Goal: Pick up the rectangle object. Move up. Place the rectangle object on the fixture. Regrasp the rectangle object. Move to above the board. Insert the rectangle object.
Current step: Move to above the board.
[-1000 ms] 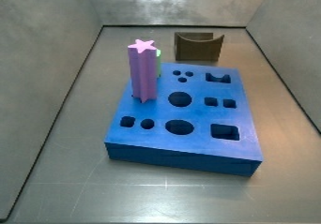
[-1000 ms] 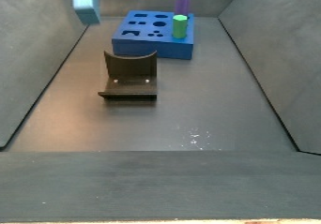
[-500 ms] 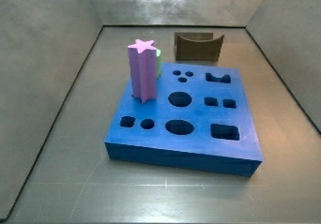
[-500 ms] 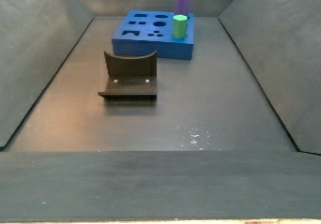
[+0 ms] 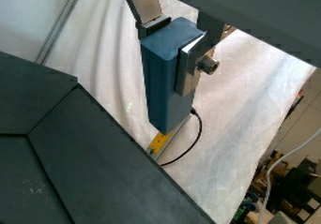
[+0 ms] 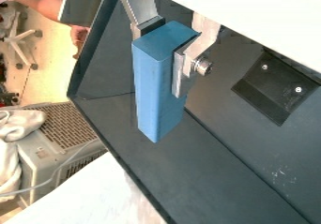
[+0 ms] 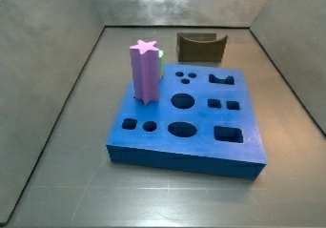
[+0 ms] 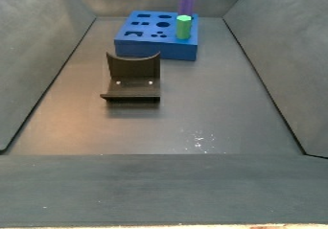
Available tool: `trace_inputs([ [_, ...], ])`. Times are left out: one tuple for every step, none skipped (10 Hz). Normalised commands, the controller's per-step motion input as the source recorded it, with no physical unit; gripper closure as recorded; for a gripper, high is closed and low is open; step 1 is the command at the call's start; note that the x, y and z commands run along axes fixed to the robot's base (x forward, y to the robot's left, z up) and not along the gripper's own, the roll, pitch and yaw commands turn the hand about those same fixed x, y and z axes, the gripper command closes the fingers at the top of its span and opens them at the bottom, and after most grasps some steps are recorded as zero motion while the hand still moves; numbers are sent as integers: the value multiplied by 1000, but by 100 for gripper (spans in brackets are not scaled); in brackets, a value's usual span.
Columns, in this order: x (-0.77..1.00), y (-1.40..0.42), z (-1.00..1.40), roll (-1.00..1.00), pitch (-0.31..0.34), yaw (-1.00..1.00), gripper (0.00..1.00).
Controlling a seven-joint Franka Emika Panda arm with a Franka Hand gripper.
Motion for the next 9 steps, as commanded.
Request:
trace_inputs([
  [40, -16, 229, -97, 187, 114, 100],
  [-720, -1000, -581, -1000, -45, -90, 100],
  [-725, -1000, -601, -1000, -60, -88, 100],
  [-755, -1000, -597, -1000, -88, -85, 100],
  [-784, -1000, -605, -1000, -103, -80, 100],
  [-786, -1000, -608, -1000, -108, -80, 100],
  [-798, -1000, -608, -1000, -119, -79, 100],
  [-820, -1000, -612, -1000, -122, -76, 100],
  [-833, -1000, -613, -1000, -124, -75, 100],
])
